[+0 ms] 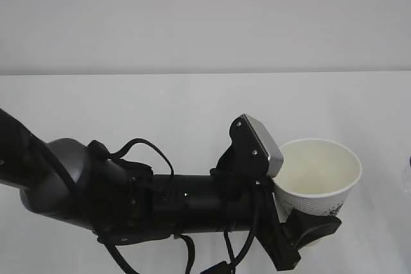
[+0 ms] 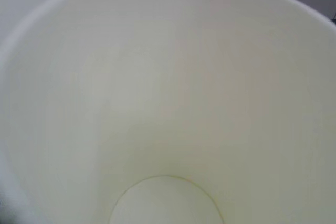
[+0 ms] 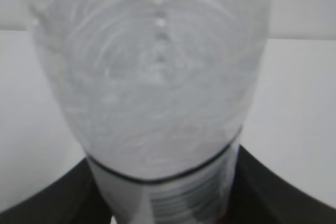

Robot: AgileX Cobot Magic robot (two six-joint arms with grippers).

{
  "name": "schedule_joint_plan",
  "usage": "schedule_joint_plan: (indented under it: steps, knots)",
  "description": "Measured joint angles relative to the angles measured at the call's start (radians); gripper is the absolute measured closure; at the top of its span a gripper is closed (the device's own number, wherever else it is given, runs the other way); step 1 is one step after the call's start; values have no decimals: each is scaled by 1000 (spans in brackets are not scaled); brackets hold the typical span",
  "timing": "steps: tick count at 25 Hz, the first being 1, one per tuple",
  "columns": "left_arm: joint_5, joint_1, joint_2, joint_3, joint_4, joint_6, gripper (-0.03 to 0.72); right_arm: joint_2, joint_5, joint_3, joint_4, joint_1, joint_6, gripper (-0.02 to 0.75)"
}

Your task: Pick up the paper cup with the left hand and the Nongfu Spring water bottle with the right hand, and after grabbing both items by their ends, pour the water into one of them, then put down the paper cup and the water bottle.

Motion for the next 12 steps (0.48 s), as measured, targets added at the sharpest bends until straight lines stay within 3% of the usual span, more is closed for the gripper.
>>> schedule_joint_plan:
  steps: [12]
  knots:
    - [28,-7,0,-4,48,-34,141,0,0,0,0,0,-103,322]
